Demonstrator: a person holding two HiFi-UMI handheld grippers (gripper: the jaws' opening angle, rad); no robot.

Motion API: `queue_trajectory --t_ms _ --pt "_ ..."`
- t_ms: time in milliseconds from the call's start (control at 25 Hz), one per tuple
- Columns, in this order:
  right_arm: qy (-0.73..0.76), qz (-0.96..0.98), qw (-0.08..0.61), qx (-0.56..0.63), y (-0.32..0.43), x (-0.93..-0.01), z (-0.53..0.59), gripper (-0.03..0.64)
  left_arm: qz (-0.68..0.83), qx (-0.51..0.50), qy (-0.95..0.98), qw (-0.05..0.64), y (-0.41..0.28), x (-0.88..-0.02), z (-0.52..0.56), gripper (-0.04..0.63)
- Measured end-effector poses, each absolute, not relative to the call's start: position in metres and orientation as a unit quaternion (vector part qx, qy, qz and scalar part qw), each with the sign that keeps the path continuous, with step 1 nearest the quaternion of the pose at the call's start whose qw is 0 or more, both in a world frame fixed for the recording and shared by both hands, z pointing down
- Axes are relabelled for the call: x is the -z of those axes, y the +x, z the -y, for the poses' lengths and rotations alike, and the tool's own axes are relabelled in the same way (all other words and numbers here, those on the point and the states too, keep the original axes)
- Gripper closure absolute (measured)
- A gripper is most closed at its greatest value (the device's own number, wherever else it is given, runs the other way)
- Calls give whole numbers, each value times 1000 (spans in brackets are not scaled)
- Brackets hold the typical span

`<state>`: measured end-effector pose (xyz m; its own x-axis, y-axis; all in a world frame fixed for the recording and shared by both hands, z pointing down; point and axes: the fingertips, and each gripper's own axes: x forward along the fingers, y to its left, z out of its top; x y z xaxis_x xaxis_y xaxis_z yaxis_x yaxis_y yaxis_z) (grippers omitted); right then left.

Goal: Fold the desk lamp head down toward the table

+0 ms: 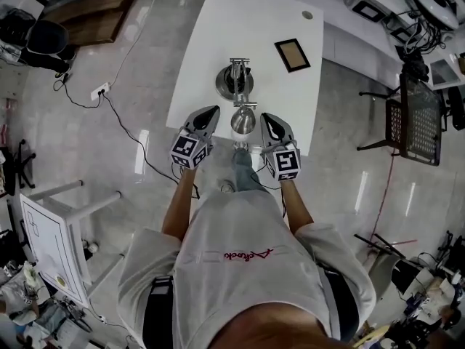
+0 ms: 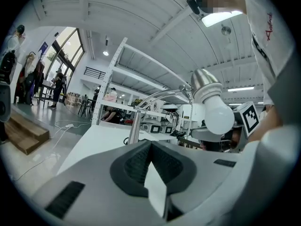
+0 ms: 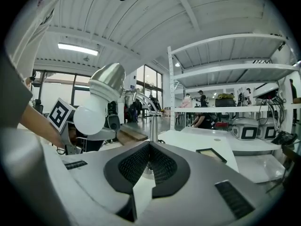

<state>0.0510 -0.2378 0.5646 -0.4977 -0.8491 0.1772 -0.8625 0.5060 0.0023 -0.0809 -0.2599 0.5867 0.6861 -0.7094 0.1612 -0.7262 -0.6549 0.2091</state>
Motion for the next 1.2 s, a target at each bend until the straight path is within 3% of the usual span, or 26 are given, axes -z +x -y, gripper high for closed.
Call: queue_trajectory --t_ms 400,480,560,1200 --pt "489 864 95 -72 55 -592 247 623 391 -42 910 129 -72 -610 271 564" --pt "489 864 96 -73 56 -594 250 623 393 -41 910 127 -71 -611 275 433" --pt "488 864 99 -74 58 -596 252 623 396 -40 908 132 -72 -614 280 367" --pt "487 864 98 -78 61 -599 261 623 376 -41 918 118 -54 -612 343 367"
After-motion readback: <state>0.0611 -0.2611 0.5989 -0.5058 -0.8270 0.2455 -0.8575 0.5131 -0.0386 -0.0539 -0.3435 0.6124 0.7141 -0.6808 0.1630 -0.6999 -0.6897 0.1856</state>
